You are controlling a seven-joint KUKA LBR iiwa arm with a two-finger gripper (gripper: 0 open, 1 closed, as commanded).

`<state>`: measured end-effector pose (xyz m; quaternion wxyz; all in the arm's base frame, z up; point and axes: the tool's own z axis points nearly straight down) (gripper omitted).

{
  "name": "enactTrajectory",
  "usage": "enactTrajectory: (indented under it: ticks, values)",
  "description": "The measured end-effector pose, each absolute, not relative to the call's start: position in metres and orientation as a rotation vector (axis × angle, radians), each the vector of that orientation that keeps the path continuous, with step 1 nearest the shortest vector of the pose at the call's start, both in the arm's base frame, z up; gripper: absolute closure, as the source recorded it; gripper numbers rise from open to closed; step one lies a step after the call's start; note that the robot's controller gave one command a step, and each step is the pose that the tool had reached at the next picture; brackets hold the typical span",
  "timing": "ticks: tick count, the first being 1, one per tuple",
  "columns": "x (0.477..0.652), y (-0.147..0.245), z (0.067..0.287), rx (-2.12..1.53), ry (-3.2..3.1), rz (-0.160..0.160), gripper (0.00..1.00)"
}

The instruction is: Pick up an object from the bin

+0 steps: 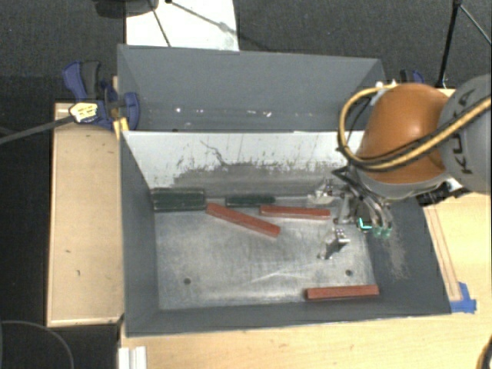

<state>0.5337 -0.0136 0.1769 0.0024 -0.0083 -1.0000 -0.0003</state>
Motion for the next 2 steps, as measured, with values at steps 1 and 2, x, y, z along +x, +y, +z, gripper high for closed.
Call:
enactTrajectory:
  ticks: [1,2]
  values:
    - [0.535,-0.014,0.180,-0.026,-3.144,-0.001,0.00]
    - [0.557,0.026,0.075,-0.150,-3.145,-0.004,1.00]
